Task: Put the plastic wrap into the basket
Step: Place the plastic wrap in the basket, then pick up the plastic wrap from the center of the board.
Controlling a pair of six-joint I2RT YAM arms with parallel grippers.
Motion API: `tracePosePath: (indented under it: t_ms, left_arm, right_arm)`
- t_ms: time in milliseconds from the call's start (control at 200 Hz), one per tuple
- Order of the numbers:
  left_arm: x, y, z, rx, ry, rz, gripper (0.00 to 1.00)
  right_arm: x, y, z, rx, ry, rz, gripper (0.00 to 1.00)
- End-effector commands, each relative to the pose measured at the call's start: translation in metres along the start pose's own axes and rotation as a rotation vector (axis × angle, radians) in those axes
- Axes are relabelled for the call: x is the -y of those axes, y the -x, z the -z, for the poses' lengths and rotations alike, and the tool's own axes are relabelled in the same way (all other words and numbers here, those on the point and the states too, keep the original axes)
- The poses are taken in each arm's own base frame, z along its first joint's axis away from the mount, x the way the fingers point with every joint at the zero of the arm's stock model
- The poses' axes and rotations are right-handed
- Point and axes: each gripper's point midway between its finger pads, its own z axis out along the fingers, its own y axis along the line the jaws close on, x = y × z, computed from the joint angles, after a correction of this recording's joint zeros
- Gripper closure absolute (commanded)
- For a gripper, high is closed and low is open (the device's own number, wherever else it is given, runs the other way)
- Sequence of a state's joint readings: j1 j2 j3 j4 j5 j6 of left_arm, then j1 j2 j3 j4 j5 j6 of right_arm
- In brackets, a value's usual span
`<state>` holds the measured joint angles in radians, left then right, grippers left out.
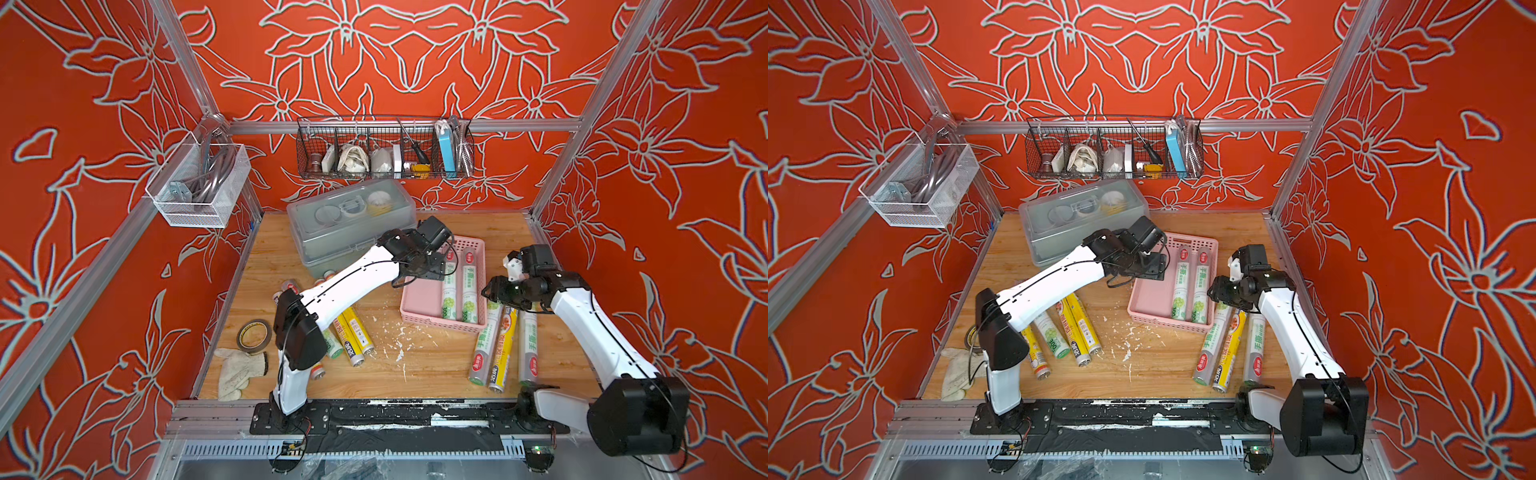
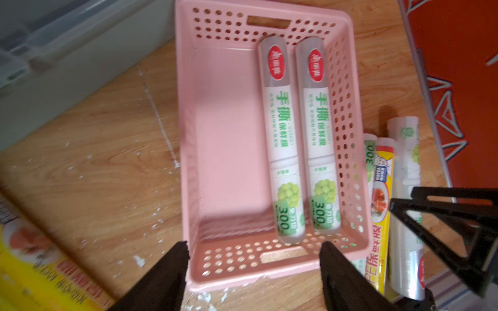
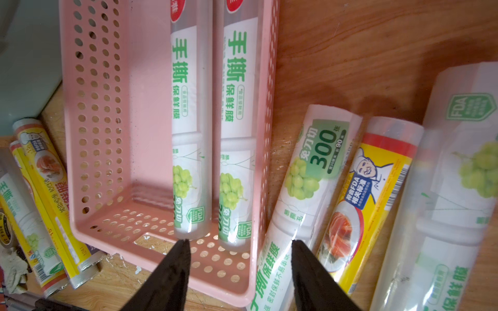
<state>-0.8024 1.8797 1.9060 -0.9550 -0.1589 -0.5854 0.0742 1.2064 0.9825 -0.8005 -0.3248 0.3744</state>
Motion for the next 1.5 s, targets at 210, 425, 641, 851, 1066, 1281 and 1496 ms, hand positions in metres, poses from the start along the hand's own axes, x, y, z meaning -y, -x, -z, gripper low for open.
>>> tracePosePath:
  t_ms: [210, 425, 641, 851, 1066, 1281, 1496]
  left_arm:
    - [-0.139, -0.056, -0.002, -0.112, 0.259, 0.265, 0.23]
    - [-0.182, -0.091, -0.026, -0.164, 0.324, 0.408, 0.22]
    - [-0.196, -0.105, -0.044, -0.159, 0.312, 0.486, 0.21]
    - [-0.208, -0.114, -0.057, -0.188, 0.322, 0.537, 0.2]
    - [-0.211, -0.119, -0.065, -0.215, 0.333, 0.557, 0.19]
    - [-0.214, -0.136, -0.075, -0.277, 0.345, 0.559, 0.18]
    - [-0.22, -0.146, -0.081, -0.308, 0.378, 0.554, 0.16]
  right_arm:
    - [-0.034, -0.004, 0.002, -0.016, 0.077, 0.077, 0.4]
    - [-0.048, -0.008, -0.005, -0.033, 0.089, 0.103, 0.4]
    - [-0.052, -0.01, -0.008, -0.043, 0.085, 0.117, 0.4]
    - [-0.051, -0.011, -0.007, -0.045, 0.083, 0.123, 0.39]
    - [-0.051, -0.011, -0.008, -0.048, 0.079, 0.125, 0.39]
    - [-0.05, -0.011, -0.007, -0.048, 0.074, 0.127, 0.39]
    - [-0.049, -0.013, -0.009, -0.056, 0.076, 0.124, 0.39]
